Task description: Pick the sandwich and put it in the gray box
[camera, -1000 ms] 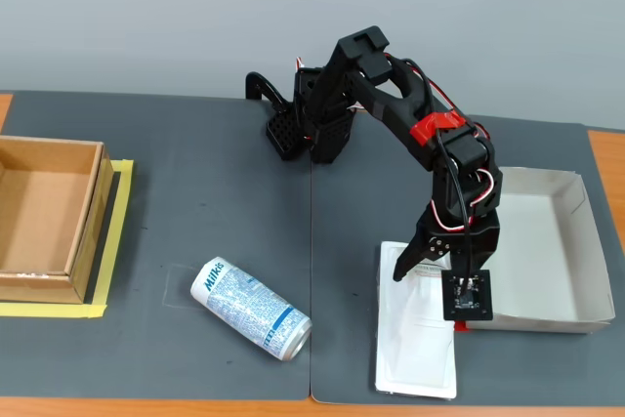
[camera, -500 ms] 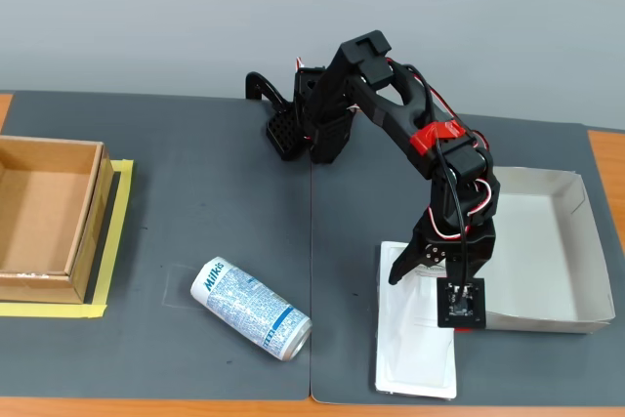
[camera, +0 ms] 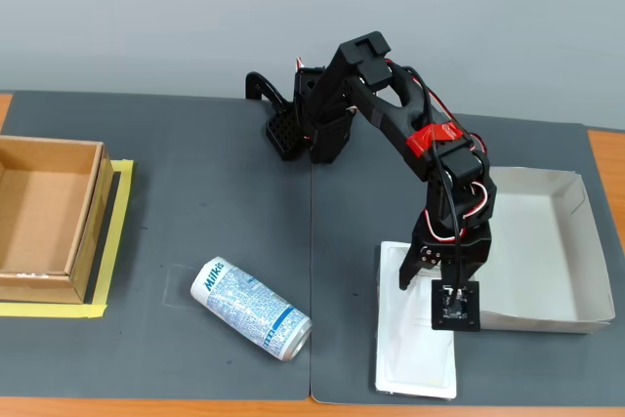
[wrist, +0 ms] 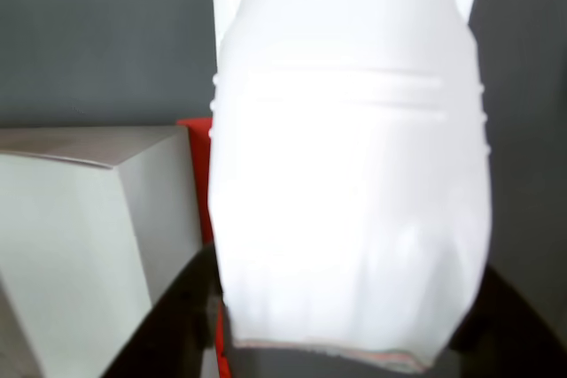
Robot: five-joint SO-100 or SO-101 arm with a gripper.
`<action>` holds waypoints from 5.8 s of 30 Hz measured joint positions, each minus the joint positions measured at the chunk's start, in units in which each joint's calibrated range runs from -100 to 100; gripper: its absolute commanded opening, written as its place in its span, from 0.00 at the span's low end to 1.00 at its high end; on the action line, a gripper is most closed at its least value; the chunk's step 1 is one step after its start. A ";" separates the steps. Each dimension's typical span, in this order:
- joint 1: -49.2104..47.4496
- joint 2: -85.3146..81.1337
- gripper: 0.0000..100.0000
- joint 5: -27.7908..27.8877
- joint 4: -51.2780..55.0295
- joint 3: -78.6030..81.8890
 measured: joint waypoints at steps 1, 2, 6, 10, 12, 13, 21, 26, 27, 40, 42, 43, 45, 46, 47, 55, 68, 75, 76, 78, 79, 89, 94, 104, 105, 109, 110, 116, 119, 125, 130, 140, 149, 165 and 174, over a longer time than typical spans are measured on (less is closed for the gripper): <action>0.00 0.00 0.26 0.00 0.00 0.00; 0.00 0.00 0.26 0.00 0.00 0.00; 0.07 1.61 0.25 0.00 0.00 0.09; 0.07 1.95 0.18 0.00 0.00 0.00; 0.07 1.95 0.17 0.00 0.00 0.00; 0.07 1.95 0.17 0.00 0.00 0.00; 0.22 1.95 0.16 0.00 0.00 0.00; 0.52 1.87 0.08 0.00 0.00 0.00; 0.74 1.78 0.08 0.00 0.00 0.00; 0.88 1.78 0.07 0.10 0.09 0.00; 0.88 1.70 0.07 0.10 0.17 0.00; 0.88 1.27 0.07 0.10 0.69 0.00; 0.88 0.08 0.07 0.10 1.99 0.00; 0.81 -0.68 0.07 0.10 2.78 0.00; 0.74 -1.53 0.07 0.10 3.64 0.09; 0.74 -9.26 0.07 1.07 10.67 0.09; -1.92 -23.11 0.07 0.68 17.69 0.00; -8.77 -28.38 0.08 -4.40 17.78 0.00; -9.80 -28.55 0.08 -5.42 17.17 0.00; -11.72 -28.63 0.08 -7.47 15.18 0.00; -12.60 -28.63 0.08 -8.25 13.79 0.00; -19.75 -25.57 0.08 -13.09 2.86 0.00; -22.11 -22.09 0.08 -14.31 2.78 0.09; -22.33 -21.58 0.08 -13.87 0.00 0.09; -22.33 -21.58 0.08 -13.72 -0.69 0.09; -22.33 -21.58 0.08 -13.63 -1.47 0.09; -22.33 -21.58 0.08 -13.58 -1.47 0.09; -22.33 -21.58 0.21 -13.58 -1.47 0.09; -22.33 -21.58 0.25 -13.58 -1.47 0.09; -22.33 -21.58 0.26 -13.38 -1.47 0.09; -22.33 -21.58 0.25 -13.24 -1.47 0.09; -15.77 -25.49 0.11 -7.03 -1.47 1.80; -3.83 -39.08 0.02 -0.83 -1.47 14.46; 13.19 -68.05 0.03 12.41 -8.41 47.33; 18.35 -86.58 0.03 12.84 -19.77 72.83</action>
